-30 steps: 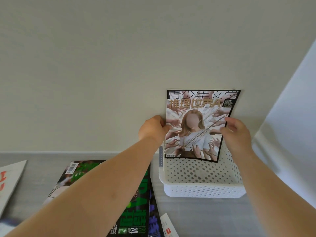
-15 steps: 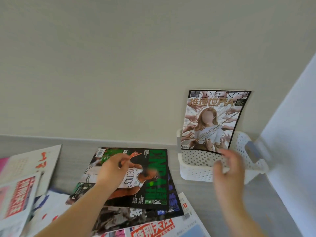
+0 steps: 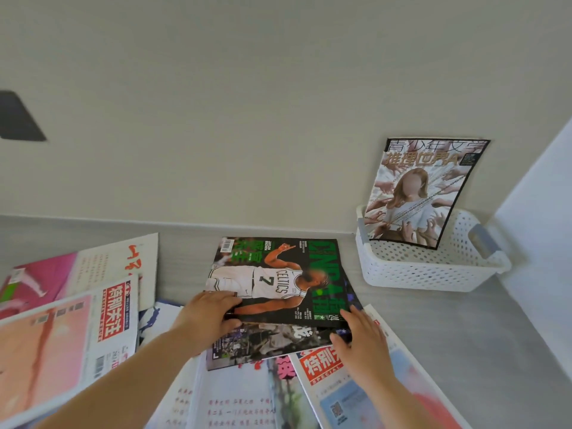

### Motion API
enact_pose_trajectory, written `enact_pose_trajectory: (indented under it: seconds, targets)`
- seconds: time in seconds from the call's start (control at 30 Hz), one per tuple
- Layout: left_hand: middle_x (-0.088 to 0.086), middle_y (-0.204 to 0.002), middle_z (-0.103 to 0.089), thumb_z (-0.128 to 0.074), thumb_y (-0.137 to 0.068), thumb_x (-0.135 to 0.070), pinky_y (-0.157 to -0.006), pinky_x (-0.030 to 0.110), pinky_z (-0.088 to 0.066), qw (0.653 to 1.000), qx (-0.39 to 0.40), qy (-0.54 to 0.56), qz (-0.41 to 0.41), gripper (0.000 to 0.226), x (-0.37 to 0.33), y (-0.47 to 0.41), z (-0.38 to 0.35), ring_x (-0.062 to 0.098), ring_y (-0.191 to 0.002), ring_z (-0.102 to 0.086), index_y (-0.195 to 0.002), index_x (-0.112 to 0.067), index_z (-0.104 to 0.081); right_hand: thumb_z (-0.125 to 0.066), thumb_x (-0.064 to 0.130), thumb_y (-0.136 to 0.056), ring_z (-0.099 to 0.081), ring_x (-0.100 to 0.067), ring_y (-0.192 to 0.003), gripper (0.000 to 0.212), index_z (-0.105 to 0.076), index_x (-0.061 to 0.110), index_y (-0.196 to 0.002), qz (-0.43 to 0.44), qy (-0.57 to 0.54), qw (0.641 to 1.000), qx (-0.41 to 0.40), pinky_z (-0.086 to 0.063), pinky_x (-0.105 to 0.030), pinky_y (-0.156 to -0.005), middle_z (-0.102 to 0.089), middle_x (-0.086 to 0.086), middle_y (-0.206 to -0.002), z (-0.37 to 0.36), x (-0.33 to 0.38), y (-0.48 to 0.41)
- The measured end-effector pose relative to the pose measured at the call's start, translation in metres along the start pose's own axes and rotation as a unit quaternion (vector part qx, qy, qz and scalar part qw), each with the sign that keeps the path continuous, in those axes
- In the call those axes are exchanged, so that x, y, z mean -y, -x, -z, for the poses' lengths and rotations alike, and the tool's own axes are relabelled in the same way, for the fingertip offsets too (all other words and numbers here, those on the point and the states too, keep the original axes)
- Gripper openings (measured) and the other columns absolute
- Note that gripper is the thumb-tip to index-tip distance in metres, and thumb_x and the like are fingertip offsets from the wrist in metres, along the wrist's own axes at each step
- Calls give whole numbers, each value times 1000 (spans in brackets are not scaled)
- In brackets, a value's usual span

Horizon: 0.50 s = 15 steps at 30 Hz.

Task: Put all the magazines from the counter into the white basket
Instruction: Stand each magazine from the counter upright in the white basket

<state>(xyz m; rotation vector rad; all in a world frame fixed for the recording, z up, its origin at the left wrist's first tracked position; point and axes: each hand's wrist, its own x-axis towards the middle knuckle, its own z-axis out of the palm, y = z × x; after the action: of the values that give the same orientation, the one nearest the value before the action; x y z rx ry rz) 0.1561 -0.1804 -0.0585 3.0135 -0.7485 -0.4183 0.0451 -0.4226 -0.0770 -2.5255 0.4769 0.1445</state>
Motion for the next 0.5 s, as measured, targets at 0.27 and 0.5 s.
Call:
enact_pose_trajectory:
  seconds: [0.27,0.5]
  targets:
    - [11,-124,-53,-25,-97,-20,-85,41,-48,959,3,-239,-152,32,-7,-10,-3,30,-108,-54,-124,-9,-39,-49,22,-88,-37,-24,-129,48,-37,12,-133,-101,-142,980,-96,-28,-41,-111,-47,-8,-137,-3,20,6]
    - [18,-109,-63,-29,-93,-6,-69,39,-44,939,27,-277,-202,24,-35,-12,20,36,-95,-61,-110,0,-45,-49,14,-89,-60,-26,-85,17,-50,8,-104,-222,-433,855,-180,-51,-37,-73,-61,-14,-100,1,31,16]
